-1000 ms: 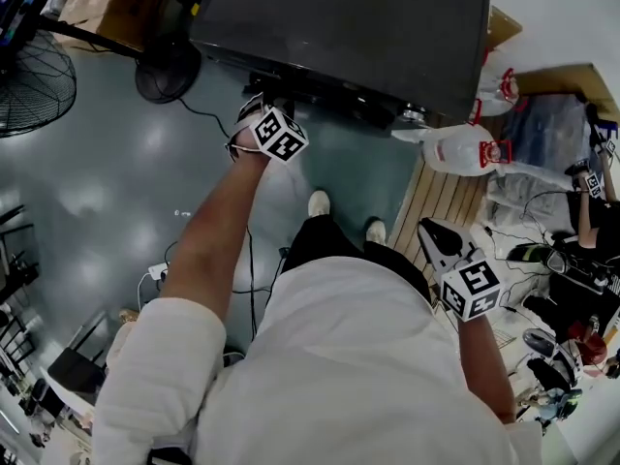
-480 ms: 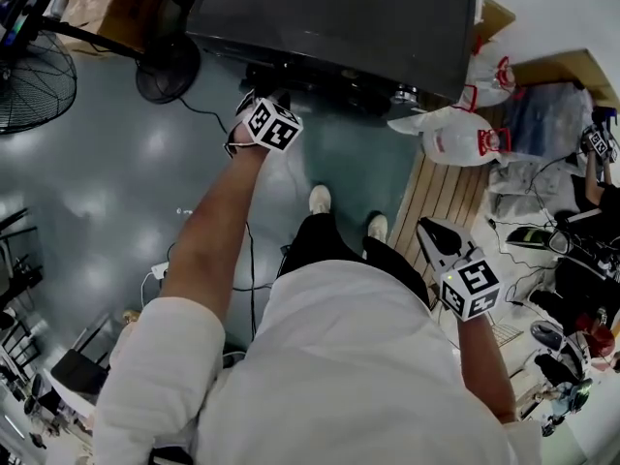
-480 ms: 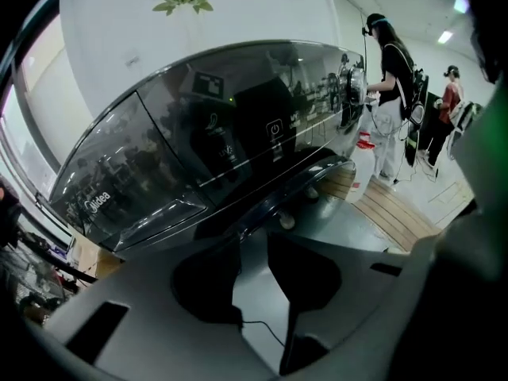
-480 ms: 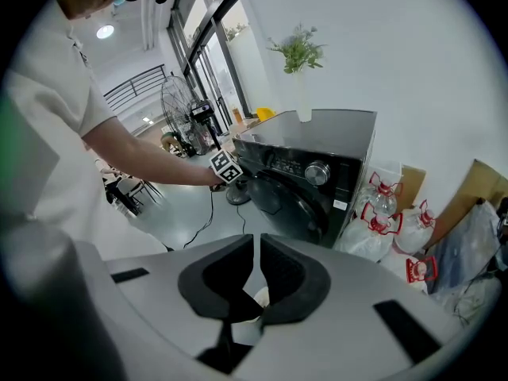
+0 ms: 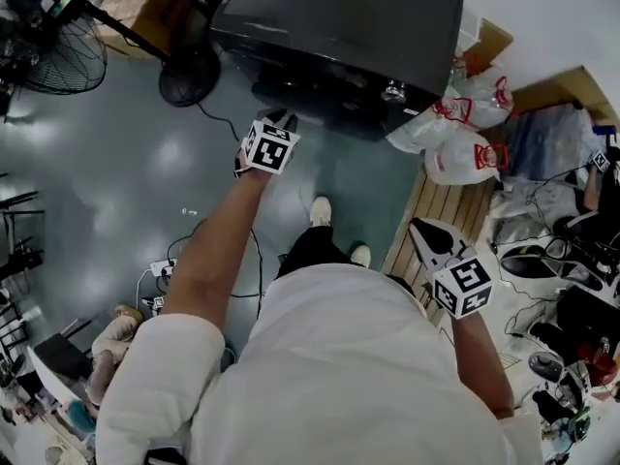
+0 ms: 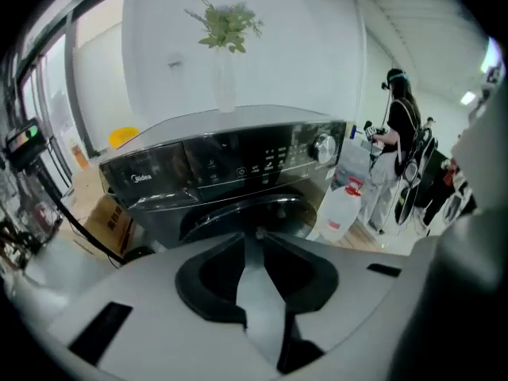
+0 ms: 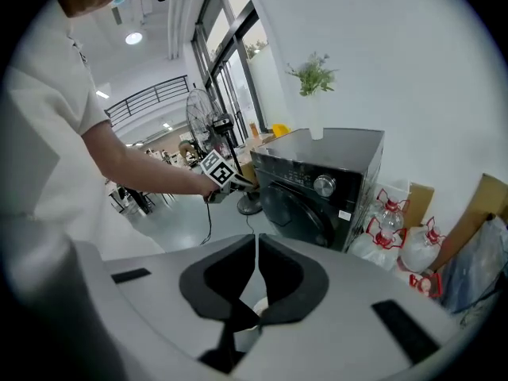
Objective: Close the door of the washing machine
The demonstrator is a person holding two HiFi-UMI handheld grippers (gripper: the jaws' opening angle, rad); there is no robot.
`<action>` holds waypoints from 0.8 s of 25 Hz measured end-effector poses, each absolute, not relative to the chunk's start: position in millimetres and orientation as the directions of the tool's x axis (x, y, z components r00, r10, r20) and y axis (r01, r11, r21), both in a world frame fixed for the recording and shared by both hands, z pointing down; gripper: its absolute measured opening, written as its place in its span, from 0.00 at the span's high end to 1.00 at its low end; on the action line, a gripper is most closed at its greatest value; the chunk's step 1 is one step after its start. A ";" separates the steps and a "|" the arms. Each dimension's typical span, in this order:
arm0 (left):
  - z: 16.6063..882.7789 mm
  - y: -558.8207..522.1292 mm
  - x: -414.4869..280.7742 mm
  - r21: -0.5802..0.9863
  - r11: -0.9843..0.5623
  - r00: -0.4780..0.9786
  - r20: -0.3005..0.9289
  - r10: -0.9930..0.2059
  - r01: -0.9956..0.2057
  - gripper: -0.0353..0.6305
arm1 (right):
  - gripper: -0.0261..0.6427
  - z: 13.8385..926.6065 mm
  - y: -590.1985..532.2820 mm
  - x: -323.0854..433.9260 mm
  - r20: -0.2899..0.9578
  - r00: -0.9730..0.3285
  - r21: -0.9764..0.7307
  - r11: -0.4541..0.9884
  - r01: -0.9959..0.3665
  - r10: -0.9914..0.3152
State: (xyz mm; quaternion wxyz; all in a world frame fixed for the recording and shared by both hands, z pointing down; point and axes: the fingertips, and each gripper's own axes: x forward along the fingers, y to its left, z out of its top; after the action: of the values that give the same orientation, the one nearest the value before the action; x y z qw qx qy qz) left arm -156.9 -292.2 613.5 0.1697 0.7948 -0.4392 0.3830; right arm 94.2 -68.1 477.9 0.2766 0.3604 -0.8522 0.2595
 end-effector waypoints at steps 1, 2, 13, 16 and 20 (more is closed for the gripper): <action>605.6 -279.4 -153.4 -0.024 -0.535 0.339 0.749 -0.570 -0.845 0.83 | 0.93 474.5 -63.7 96.9 0.650 -0.595 -0.242 0.614 -0.752 -0.472; 597.4 -266.7 -149.7 0.017 -0.514 0.357 0.739 -0.572 -0.858 0.84 | 0.93 471.6 -59.7 99.6 0.641 -0.603 -0.243 0.620 -0.746 -0.475; 530.2 -132.4 -91.0 0.231 -0.454 0.482 0.655 -0.581 -0.861 0.91 | 0.95 458.9 -13.6 116.6 0.559 -0.691 -0.245 0.704 -0.666 -0.459; 509.9 -101.5 -71.1 0.290 -0.459 0.531 0.619 -0.579 -0.840 0.91 | 0.95 454.2 -2.8 119.1 0.544 -0.714 -0.239 0.735 -0.635 -0.441; 488.0 -53.5 -45.0 0.366 -0.455 0.582 0.572 -0.578 -0.811 0.91 | 0.95 449.2 14.8 126.8 0.527 -0.735 -0.235 0.758 -0.609 -0.427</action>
State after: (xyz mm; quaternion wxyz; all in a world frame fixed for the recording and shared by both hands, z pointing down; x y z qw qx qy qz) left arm -45.0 -53.5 488.0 0.3135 0.8324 -0.4172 0.1864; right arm 126.8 14.8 449.2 0.2273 0.2846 -0.9095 0.2003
